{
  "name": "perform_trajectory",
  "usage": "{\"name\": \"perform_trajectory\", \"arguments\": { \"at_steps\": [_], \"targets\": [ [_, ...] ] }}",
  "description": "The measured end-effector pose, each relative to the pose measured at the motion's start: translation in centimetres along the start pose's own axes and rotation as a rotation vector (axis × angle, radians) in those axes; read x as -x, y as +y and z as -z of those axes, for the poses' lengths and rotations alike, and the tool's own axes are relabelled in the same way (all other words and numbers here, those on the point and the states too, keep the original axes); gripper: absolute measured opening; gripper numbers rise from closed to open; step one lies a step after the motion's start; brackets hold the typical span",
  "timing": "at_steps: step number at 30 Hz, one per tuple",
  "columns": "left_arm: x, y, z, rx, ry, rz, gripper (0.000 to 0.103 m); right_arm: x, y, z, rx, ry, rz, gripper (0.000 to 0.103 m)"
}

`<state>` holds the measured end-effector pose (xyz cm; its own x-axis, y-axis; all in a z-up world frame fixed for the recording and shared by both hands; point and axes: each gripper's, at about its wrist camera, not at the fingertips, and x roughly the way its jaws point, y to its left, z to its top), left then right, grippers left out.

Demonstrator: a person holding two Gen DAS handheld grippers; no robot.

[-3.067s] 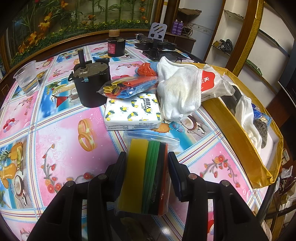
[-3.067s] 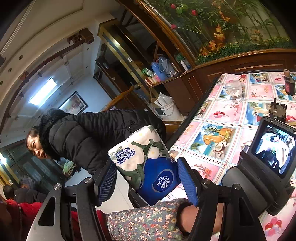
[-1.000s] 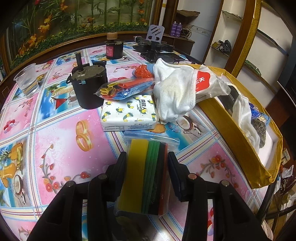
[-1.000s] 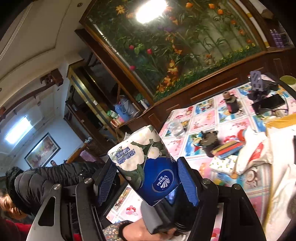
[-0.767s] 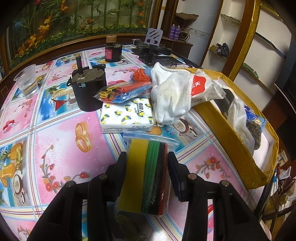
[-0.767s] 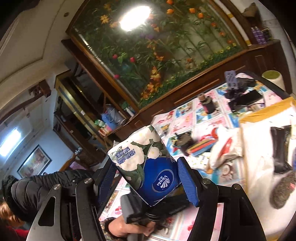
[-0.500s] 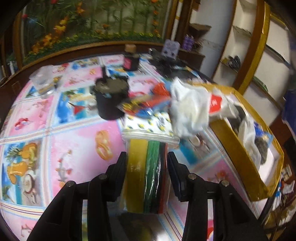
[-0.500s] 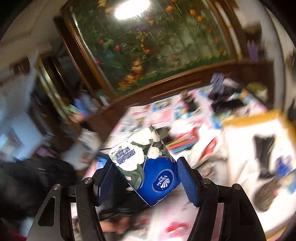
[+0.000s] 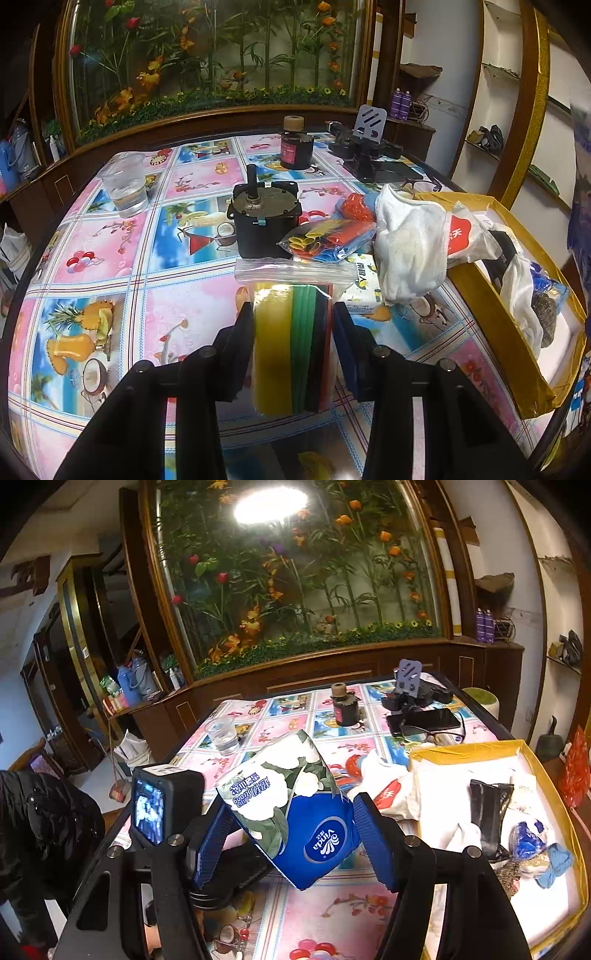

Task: Organize soft objects
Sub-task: 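Carry the sponge stack and Vinda pack over the yellow tray with both grippers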

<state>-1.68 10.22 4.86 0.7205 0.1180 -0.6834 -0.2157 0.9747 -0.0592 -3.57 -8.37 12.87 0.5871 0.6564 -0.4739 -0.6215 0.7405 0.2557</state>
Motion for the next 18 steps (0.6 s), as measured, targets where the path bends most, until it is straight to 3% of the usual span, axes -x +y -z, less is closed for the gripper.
{"name": "perform_trajectory", "arguments": {
  "at_steps": [5, 10, 14, 18],
  "targets": [
    [0.8, -0.7, -0.1, -0.015, -0.016, 0.007, 0.040, 0.6, -3.6, 0.0, -0.090, -0.006, 0.007, 0.072],
    [1.1, -1.5, -0.4, 0.003, -0.015, 0.063, 0.040, 1.4, -8.6, 0.3, -0.224, 0.000, 0.017, 0.071],
    [0.9, -2.1, -0.4, 0.033, 0.001, 0.138, 0.040, 2.3, -10.8, 0.6, -0.261, -0.024, 0.038, 0.071],
    [0.8, -3.5, -0.4, 0.014, 0.000, 0.139, 0.040, 2.8, -12.9, 1.3, -0.300, -0.032, 0.056, 0.071]
  ]
}}
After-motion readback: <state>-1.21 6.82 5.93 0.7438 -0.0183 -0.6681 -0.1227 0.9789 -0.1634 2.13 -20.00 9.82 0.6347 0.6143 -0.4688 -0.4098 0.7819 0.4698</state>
